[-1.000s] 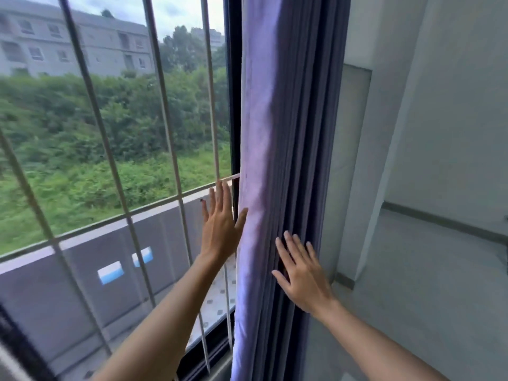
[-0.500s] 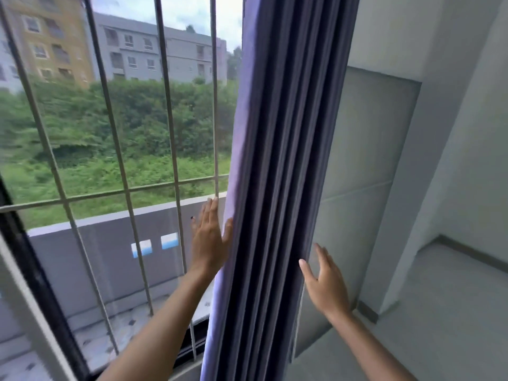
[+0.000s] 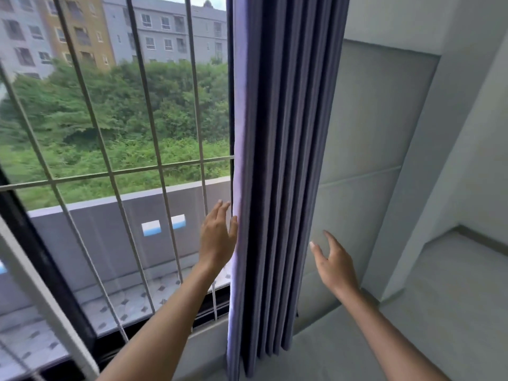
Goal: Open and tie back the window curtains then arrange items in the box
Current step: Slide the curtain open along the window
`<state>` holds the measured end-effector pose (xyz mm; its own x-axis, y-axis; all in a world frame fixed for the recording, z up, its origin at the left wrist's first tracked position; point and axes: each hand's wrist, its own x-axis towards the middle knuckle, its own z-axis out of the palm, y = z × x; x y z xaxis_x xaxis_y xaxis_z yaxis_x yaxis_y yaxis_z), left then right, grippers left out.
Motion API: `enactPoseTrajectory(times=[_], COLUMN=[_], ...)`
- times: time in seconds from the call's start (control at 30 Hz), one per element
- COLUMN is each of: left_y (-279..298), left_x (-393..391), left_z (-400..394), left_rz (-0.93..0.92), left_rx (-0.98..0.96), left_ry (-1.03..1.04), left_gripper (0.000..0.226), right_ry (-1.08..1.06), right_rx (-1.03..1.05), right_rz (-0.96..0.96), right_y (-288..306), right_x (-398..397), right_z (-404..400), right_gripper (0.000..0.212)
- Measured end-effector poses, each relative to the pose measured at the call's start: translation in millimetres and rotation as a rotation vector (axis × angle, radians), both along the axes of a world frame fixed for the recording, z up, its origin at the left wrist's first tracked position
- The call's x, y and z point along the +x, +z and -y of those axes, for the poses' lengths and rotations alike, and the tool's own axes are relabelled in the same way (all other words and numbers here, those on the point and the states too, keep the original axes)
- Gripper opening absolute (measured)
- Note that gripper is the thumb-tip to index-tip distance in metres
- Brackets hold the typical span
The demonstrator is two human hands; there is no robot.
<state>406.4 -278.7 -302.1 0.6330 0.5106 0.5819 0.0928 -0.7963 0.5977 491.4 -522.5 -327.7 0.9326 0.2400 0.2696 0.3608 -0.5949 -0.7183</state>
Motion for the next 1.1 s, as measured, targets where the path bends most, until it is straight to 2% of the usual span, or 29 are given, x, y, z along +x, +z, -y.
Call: enactPoseTrajectory(times=[0.33,0.5,0.7,0.77,0.9,1.1], left_y=[30,51,79,87,94,85], left_x=[58,91,132,136,128,98], left_z=[34,56,62,56,32,-15], left_rz=[0.085,0.137,0.132,0.097,0.081,0.105], left_rx=[0.033,-0.006,-0.008,-0.058,-0.037,0.071], left_ry=[-0.073,0.024,0.201,0.235,0.285,0.225], left_gripper=[0.041,0.045,0.062,0.053,0.015,0.021], right_ry=[-0.015,0.045,0.121,0.161,0.236,0.345], right_rx=[0.081,0.1,0.185,0.181,0.189,0.283], right_rz=[0.0,-0.018,-0.01,0.007,0.027,0.027], right_y=[6,7,23,25,39,74], right_x=[21,50,86,89,96,93], right_z=[2,5,-13,-24,-47,-96], right_gripper=[0.049,0.048,0.044,0.042,0.043,0.048])
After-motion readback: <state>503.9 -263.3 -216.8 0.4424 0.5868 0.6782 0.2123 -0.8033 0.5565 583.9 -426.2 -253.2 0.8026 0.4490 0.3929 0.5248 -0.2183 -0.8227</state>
